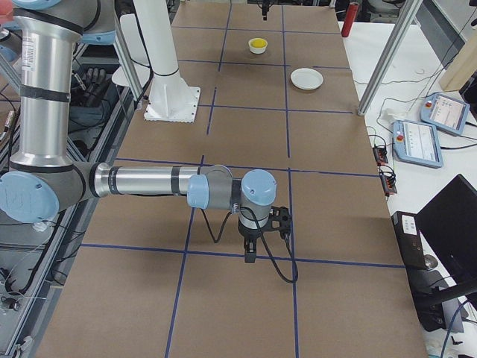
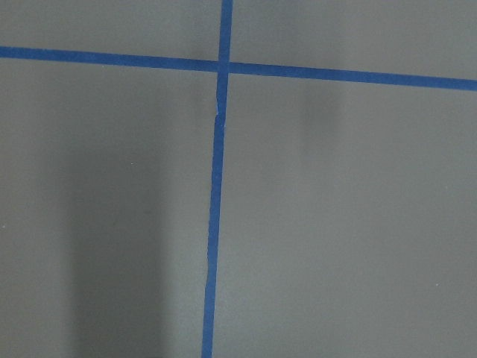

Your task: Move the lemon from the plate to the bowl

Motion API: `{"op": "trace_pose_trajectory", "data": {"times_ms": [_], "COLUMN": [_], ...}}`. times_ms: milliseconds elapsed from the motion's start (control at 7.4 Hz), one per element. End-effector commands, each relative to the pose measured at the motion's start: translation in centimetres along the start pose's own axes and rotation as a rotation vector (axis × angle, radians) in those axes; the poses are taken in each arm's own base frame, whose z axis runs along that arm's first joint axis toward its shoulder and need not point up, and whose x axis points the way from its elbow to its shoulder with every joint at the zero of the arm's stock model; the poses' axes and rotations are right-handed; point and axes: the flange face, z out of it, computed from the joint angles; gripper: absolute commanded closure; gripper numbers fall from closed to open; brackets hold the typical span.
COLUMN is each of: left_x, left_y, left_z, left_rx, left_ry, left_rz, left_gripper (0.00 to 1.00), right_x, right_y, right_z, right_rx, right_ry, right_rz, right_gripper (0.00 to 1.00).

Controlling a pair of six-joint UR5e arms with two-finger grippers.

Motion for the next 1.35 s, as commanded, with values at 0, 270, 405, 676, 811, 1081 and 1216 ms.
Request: {"op": "trace_pose_trajectory", "data": {"times_ms": [0, 270, 405, 676, 811, 1081, 1216], "left_x": [-10.5, -20.8, -22.4, -22.0, -21.8, -21.8, -21.8], "left_y": [2.9, 8.5, 9.8, 9.5, 9.4, 8.5, 8.4], "left_z": [-3.8, 0.3, 1.0, 0.1, -0.5, -1.3, -1.4], "left_rx": [-0.056, -0.097, -0.094, -0.081, -0.067, -0.049, -0.047], "left_ry": [-0.059, 0.123, 0.173, 0.158, 0.154, 0.151, 0.150], "left_rz": [0.149, 0.052, -0.002, 0.005, 0.008, 0.015, 0.017], "left_gripper": [0.00, 0.00, 0.00, 0.00, 0.00, 0.00, 0.00], "right_x": [0.0, 0.0, 0.0, 0.0, 0.0, 0.0, 0.0], "right_y": [0.0, 0.0, 0.0, 0.0, 0.0, 0.0, 0.0], "right_z": [0.0, 0.0, 0.0, 0.0, 0.0, 0.0, 0.0], "right_rx": [0.000, 0.000, 0.000, 0.000, 0.000, 0.000, 0.000], "right_ry": [0.001, 0.000, 0.000, 0.000, 0.000, 0.000, 0.000], "right_rz": [0.000, -0.002, 0.000, 0.000, 0.000, 0.000, 0.000], "right_gripper": [0.00, 0.00, 0.00, 0.00, 0.00, 0.00, 0.00]}}
